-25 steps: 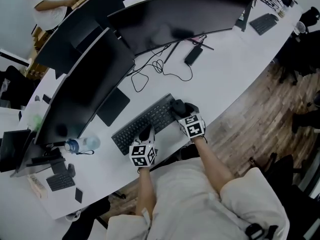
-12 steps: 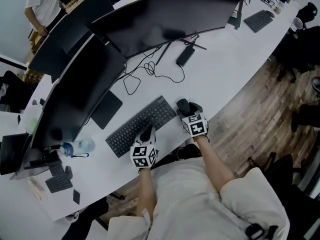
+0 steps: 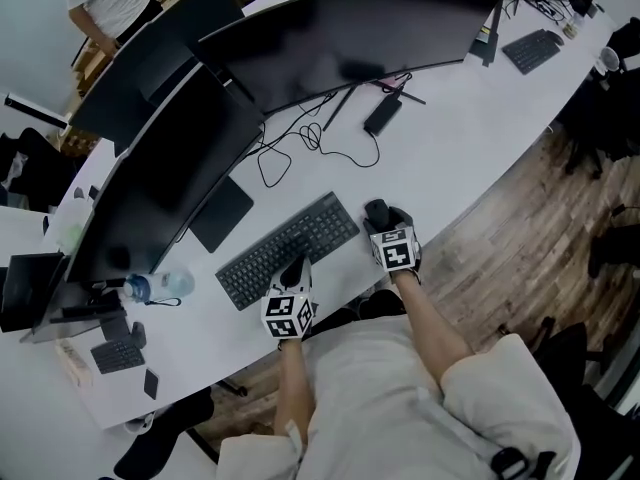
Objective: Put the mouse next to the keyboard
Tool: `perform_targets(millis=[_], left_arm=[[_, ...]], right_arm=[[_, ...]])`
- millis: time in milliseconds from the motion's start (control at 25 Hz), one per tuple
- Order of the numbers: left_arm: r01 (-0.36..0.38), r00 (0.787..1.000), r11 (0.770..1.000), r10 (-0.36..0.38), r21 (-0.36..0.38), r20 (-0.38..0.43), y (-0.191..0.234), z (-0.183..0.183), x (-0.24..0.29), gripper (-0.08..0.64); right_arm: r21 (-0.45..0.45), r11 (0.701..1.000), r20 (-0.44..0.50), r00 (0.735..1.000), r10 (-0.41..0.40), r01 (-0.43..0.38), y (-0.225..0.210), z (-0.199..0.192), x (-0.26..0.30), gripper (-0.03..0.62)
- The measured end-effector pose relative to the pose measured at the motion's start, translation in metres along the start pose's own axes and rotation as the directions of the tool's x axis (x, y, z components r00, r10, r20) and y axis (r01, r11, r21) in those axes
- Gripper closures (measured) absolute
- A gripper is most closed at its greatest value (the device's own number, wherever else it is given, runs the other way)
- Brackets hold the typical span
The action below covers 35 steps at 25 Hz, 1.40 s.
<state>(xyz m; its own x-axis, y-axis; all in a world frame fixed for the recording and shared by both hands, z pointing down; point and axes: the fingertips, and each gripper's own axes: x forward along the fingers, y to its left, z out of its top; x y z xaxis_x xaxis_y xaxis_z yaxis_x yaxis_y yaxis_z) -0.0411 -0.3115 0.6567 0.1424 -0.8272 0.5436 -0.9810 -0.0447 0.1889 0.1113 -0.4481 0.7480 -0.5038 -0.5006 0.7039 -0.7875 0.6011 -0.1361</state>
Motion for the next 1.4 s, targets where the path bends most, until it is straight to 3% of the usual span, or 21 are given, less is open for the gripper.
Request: perform_targets(millis=[240,720,1040,1400], left_arm=[[-0.022,1.000,1.000,0.022,-0.022,0.000,0.001,-0.004,-0.007,0.535],[-0.070,0.997,0.994,0.071,-0.083,0.017,0.017,-0.021,-0.036,0.535],[-0.080,0.995,0.991,0.086,-0.106,0.050,0.029,-0.023,-0.071,0.535],[-0.070,0.994,0.989,0.079,-0.130,0.072,0.033,-0.033,-0.105,0.535]], right_arm=[[0.013,1.000,-0.032,0.999,0.006,-0.006,0.003,-0.007,0.005,0.288],[0.033,0.997,-0.072,0.995,-0.063,0.066,0.005,-0.015,0.008,0.278],[0.060,0.992,-0.010,0.994,-0.112,0.112,0.015,0.002,-0.023,0.249],[0.051,0.994,0.008,0.995,-0.095,0.095,0.046,-0.013,-0.061,0.262]])
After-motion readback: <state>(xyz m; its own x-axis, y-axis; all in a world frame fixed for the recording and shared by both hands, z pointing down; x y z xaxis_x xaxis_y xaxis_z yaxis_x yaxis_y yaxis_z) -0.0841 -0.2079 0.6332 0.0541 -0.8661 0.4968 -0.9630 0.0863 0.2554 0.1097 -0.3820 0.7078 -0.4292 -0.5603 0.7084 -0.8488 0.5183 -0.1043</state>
